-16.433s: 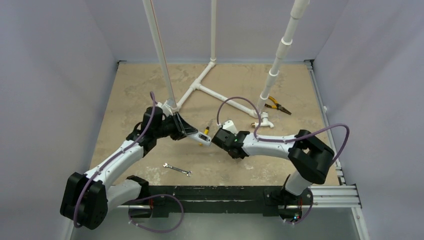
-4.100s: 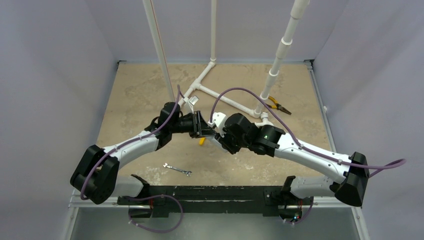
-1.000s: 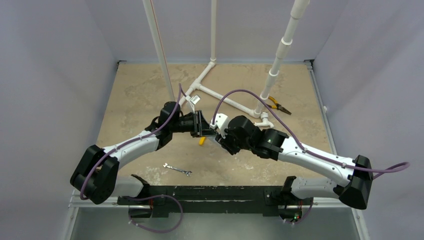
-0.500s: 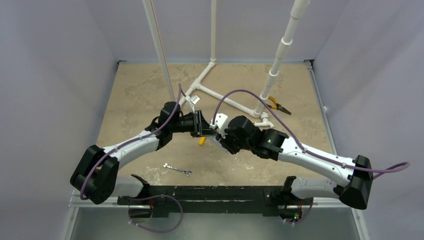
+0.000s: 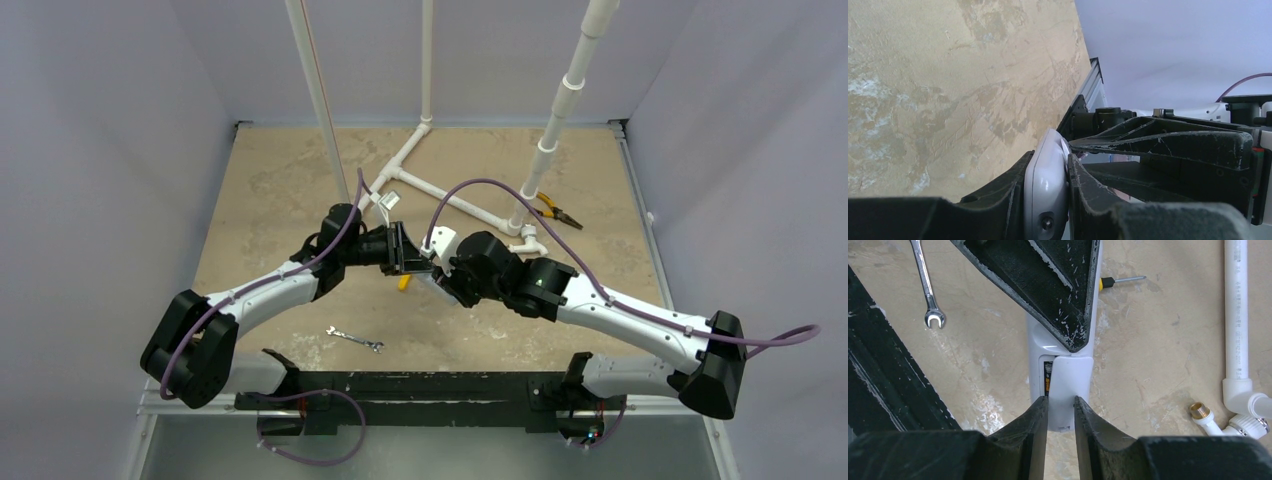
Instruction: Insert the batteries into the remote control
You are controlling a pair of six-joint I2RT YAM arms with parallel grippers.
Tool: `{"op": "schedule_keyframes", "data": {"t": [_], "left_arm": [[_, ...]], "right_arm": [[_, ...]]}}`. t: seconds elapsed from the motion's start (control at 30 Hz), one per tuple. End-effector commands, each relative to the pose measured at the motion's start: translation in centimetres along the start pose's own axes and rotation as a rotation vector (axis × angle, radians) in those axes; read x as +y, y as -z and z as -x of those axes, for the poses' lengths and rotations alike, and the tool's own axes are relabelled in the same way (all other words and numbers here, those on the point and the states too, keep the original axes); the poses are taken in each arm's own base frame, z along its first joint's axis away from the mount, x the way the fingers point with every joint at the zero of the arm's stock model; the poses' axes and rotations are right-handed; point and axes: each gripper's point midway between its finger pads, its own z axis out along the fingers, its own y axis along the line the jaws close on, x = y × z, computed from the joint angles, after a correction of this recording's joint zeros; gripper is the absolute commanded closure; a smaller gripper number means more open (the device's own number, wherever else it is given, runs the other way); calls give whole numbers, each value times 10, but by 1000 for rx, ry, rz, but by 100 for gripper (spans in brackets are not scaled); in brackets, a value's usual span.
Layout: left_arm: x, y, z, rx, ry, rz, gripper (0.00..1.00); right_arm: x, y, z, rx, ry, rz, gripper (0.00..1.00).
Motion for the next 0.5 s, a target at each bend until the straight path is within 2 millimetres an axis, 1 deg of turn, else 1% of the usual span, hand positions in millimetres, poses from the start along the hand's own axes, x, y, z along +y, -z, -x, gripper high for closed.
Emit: {"op": "schedule_keyframes", "data": {"t": [0.0,0.37,0.47], "left_arm": [[-16,-1,8,-9,-46,-39,100],[-17,-2,9,-2,-47,-43,100],[-15,-2,9,-5,-45,-36,100]], "right_arm": [[-2,6,17,-67,0,-10,76],[4,-2,11,-54,-4,15,76],[2,-3,10,-54,-7,8,76]]}}
